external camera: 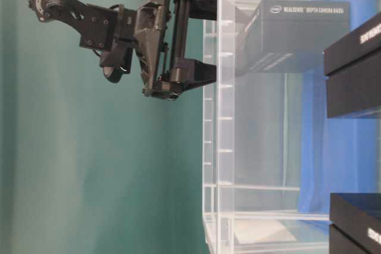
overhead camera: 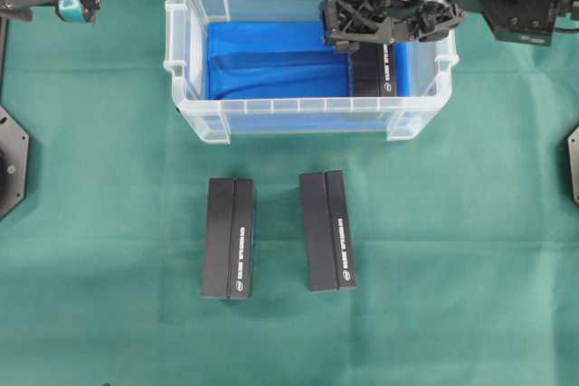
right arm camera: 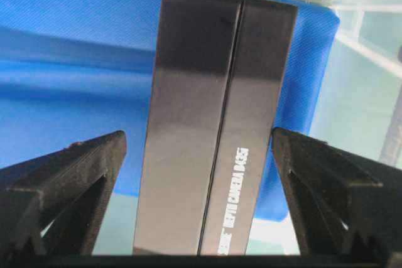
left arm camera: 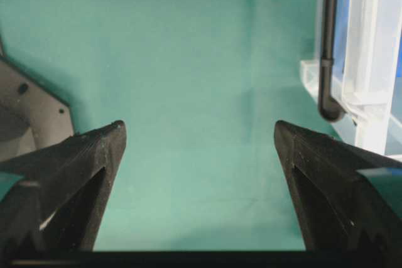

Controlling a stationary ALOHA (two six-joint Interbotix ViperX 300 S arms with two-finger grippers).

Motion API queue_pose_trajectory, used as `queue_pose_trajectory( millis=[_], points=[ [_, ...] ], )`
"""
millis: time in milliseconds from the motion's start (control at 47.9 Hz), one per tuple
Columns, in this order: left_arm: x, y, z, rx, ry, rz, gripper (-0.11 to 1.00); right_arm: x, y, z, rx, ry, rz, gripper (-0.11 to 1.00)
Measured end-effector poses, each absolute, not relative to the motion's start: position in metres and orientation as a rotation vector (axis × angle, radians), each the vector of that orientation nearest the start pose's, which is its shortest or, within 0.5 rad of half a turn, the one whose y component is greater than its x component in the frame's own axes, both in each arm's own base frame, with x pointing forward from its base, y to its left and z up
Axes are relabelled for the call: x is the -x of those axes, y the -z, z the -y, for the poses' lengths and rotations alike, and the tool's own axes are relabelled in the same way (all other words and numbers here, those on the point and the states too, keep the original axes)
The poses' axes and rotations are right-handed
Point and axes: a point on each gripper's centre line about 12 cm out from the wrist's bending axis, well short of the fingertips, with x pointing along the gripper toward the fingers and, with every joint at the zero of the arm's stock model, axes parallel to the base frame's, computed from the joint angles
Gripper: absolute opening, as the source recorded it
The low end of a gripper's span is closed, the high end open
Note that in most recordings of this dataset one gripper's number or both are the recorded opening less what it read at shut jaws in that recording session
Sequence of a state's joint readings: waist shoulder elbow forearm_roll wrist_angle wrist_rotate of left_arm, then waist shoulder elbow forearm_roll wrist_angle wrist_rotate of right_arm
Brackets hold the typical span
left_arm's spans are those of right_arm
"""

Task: Take out the box from the case.
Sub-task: 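Lower the right gripper around the right box and close it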

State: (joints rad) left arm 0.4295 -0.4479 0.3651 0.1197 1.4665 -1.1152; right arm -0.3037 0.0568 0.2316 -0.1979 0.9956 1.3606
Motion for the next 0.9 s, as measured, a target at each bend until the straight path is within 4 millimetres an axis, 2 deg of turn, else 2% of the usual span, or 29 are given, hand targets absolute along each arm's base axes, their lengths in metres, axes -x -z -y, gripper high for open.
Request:
queue_pose_trajectory(
  millis=[522,897],
  points=[
    [-0.216,-0.329,-0.114,1.103,-1.191,-1.009,0.98,-0.375,-0.209,0.137,-1.128,1.16,-0.883,0.93],
    [-0.217,-0.329,-0.111,1.102,-1.186,-1.012,0.98,-0.376,-0.208,0.137,-1.128,1.16,-0.884,0.93]
  ],
)
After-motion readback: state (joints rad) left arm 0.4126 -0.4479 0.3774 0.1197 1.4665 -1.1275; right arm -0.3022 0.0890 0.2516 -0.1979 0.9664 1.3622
